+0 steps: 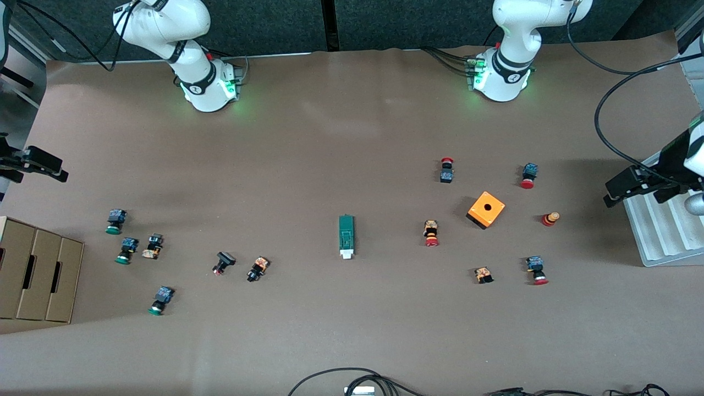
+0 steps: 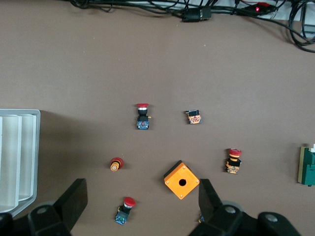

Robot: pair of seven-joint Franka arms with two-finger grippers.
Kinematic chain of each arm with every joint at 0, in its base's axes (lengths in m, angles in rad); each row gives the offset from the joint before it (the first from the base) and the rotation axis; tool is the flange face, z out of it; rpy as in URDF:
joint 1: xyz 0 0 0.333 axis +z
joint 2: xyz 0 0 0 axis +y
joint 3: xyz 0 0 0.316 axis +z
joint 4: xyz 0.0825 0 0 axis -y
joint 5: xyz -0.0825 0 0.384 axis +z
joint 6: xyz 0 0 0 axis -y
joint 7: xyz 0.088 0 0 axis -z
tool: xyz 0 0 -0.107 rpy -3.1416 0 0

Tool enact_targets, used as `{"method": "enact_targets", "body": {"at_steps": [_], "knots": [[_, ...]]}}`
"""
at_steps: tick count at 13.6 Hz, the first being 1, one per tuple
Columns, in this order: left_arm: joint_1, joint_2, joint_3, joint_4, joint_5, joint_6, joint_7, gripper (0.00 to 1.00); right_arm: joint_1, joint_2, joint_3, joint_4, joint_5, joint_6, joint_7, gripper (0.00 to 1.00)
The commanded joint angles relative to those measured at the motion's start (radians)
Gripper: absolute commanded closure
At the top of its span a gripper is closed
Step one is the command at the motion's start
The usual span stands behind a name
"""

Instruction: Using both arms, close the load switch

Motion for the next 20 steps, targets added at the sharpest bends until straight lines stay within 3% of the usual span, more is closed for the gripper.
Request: {"method": "enact_targets", "body": {"at_steps": [1,14,20], "knots": [[0.013,0.013,0.001,0.011,-0.024,-0.026,0.034,0.0,-0.006,0.009,0.003,0.019,0.0,0.014,-0.011,0.01],[0.004,0.022,-0.004,0.02,-0.018,-0.032,0.054,0.0,-0.009,0.009,0.003,0.019,0.001,0.023,-0.049,0.01],[0.002,0.014,-0.004,0.026,0.004,-0.096,0.106,0.0,-0.004,0.012,0.003,0.019,0.003,0.024,-0.073,0.01]]}}
